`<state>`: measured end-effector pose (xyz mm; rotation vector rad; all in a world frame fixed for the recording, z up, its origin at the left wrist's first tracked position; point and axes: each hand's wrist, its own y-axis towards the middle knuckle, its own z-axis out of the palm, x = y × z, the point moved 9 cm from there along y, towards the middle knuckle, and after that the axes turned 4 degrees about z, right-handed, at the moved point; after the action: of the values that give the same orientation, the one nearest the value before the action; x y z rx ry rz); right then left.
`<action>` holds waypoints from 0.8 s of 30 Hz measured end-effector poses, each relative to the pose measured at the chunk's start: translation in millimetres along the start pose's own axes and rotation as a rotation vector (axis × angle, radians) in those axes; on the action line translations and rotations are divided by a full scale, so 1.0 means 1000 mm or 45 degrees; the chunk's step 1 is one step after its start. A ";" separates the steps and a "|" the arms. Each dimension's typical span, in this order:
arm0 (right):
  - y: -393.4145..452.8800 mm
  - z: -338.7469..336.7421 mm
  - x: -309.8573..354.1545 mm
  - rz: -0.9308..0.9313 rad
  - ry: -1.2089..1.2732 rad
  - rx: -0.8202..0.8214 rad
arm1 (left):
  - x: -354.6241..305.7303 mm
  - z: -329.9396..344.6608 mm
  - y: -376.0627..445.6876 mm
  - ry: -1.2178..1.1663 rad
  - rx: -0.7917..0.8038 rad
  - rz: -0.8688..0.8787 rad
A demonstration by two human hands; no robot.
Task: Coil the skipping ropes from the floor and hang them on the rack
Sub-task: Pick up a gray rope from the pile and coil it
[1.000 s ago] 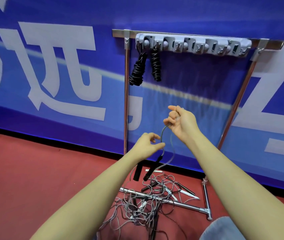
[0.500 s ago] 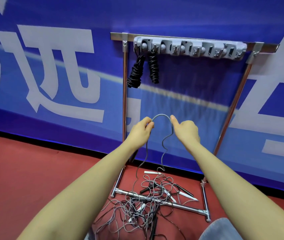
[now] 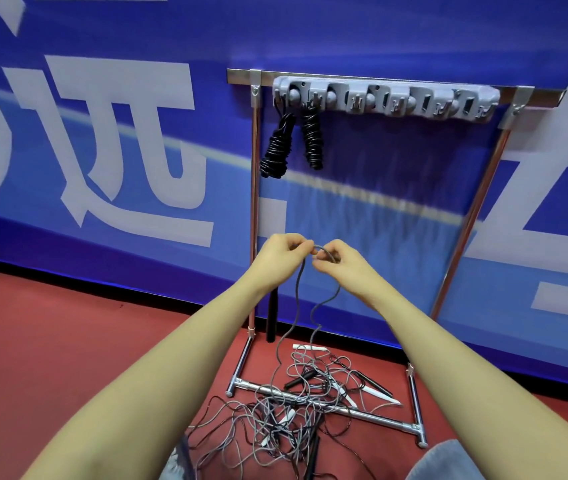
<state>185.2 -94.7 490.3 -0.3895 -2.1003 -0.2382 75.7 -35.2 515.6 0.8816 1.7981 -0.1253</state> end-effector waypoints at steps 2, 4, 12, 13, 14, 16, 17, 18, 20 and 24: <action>-0.003 0.008 -0.001 0.057 0.327 0.101 | -0.001 -0.005 0.002 -0.070 -0.055 -0.016; -0.006 0.014 0.002 0.061 0.532 0.177 | 0.000 -0.012 0.004 -0.126 -0.118 -0.040; -0.003 0.015 0.011 0.080 0.640 0.215 | 0.004 -0.020 0.003 -0.307 -0.217 -0.123; -0.005 0.017 0.012 0.093 0.715 0.242 | 0.004 -0.020 0.003 -0.331 -0.225 -0.129; -0.006 0.017 0.012 0.102 0.769 0.252 | 0.003 -0.020 0.004 -0.361 -0.230 -0.135; -0.007 0.019 0.013 0.102 0.839 0.262 | 0.002 -0.020 0.005 -0.412 -0.229 -0.142; -0.008 0.019 0.015 0.100 0.865 0.272 | 0.001 -0.019 0.005 -0.432 -0.226 -0.144; -0.009 0.020 0.017 0.097 0.879 0.280 | 0.001 -0.017 0.004 -0.454 -0.221 -0.145; -0.011 0.016 0.024 0.059 0.873 0.246 | 0.002 -0.013 0.003 -0.499 -0.193 -0.136; -0.008 -0.001 0.040 -0.074 0.787 0.023 | 0.006 -0.001 -0.004 -0.635 -0.142 -0.092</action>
<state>163.0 -94.7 524.8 -0.2067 -1.5048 -0.3262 71.8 -34.7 509.2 0.6368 1.3550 -0.2640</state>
